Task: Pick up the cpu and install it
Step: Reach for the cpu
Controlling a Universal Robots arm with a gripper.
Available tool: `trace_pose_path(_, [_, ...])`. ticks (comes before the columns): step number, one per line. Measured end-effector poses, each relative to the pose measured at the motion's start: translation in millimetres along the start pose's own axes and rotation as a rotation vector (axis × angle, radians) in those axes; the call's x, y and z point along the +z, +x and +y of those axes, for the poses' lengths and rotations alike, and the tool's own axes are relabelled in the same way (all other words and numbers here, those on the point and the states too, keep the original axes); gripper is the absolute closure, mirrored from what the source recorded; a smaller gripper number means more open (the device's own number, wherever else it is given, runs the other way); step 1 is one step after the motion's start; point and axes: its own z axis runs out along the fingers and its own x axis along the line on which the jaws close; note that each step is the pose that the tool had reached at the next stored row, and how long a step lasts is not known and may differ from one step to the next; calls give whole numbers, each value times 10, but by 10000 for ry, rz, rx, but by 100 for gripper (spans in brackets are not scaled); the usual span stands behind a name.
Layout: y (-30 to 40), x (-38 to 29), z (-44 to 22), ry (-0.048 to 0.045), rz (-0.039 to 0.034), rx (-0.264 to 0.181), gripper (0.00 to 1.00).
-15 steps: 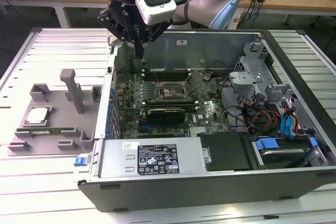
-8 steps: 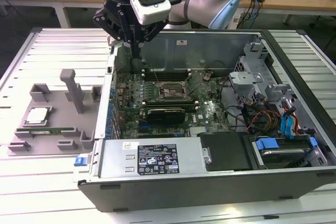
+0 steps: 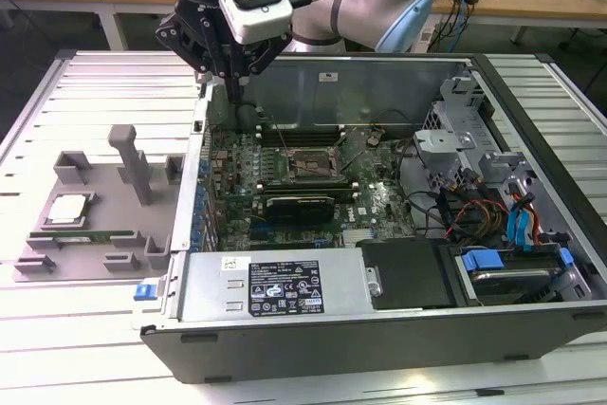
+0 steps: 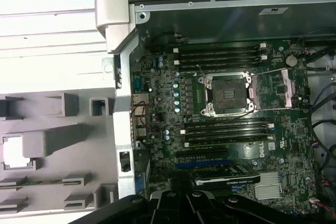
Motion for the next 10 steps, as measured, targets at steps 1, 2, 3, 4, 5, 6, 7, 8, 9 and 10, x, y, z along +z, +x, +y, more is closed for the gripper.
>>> trace_pose_path(1, [10,0,-1,0,0,1,89])
trace_pose_path(2, [17,0,-1,0,-1,0,89])
trace_pose_path(3, [34,-1,-2,0,0,1,89])
trace_pose_path(4, [46,-1,-3,0,0,0,89])
trace_pose_path(5, [56,-1,-3,0,0,0,89])
trace_pose_path(6, [64,-2,-4,0,0,0,89])
trace_pose_path(7, [75,-2,-4,0,0,1,89])
trace_pose_path(8, [80,-2,-5,-1,0,1,89])
trace_pose_path(9, [92,-2,-5,0,0,1,89])
trace_pose_path(10, [102,-3,-6,0,0,1,89])
